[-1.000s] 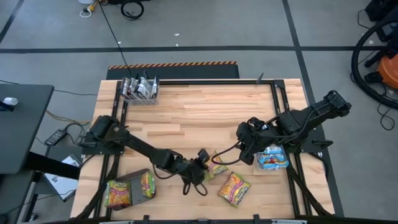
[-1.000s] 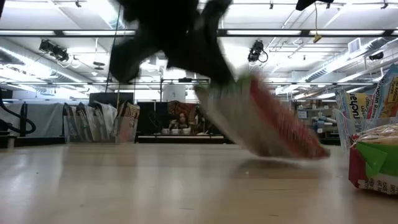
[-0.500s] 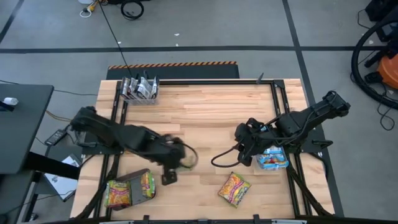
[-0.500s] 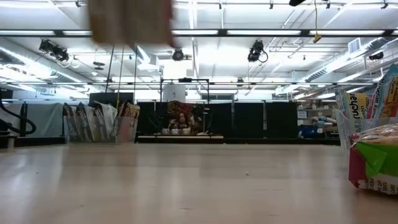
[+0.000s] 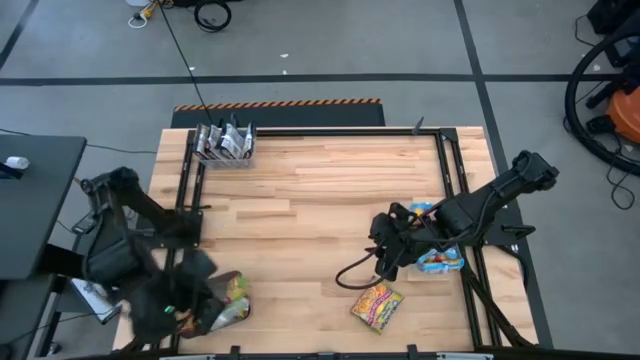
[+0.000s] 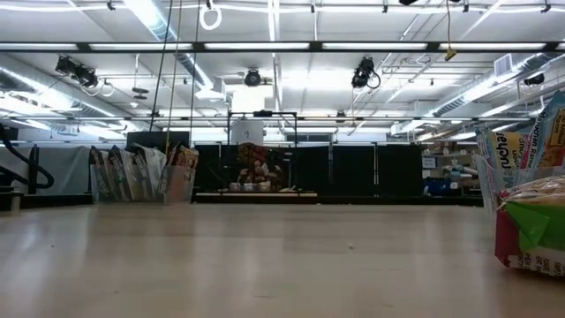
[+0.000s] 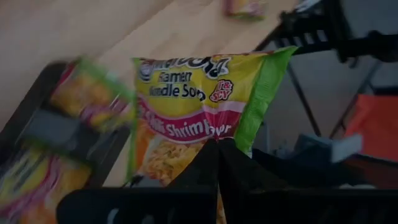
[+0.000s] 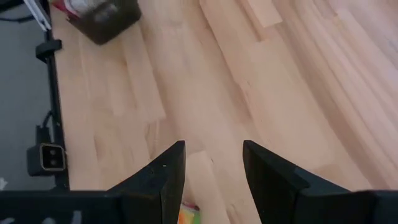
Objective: Sort Maruchan noodles
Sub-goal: Put the green noodle pack into the black bin
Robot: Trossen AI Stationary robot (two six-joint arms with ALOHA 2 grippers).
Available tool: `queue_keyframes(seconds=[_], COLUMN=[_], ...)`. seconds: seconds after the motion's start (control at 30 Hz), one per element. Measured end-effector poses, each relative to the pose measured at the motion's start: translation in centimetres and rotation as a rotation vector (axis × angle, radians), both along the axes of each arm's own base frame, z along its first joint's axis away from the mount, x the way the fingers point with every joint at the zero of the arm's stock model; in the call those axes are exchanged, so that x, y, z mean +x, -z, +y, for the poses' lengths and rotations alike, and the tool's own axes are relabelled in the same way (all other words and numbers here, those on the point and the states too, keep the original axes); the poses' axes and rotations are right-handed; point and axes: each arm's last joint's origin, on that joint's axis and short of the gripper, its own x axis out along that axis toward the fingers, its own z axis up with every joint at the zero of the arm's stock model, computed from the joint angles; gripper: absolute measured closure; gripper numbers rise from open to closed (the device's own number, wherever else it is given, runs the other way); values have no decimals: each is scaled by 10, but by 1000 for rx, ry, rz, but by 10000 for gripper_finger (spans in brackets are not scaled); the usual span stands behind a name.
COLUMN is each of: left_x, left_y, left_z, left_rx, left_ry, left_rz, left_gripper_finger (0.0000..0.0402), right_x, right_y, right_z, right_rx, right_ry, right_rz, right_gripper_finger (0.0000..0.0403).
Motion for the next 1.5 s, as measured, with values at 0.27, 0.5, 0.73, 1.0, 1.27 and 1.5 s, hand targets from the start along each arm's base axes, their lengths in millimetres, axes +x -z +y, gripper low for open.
queue_keyframes(seconds=[0.27, 0.5, 0.73, 1.0, 1.27, 1.5], left_x=[-44, -40, -30, -8, 5, -2], left_y=[34, 71, 107, 119, 117, 120], left_z=[-23, -22, -15, -12, -9, -6], left_rx=[24, 124, 194, 132, 109, 159], left_ry=[-141, -167, -218, -293, -320, -249], left_rz=[100, 186, 267, 209, 140, 268], left_gripper_finger=[393, 392, 391, 391, 391, 380], right_x=[13, 13, 7, 5, 5, 7], right_y=[12, 15, 14, 13, 12, 10], right_z=[13, 26, 38, 46, 45, 47], right_rx=[88, 195, 292, 339, 327, 344], right_ry=[-46, -42, -38, -24, -10, -13], right_rz=[-29, -17, 1, -14, -35, -62], right_gripper_finger=[235, 235, 235, 235, 235, 235])
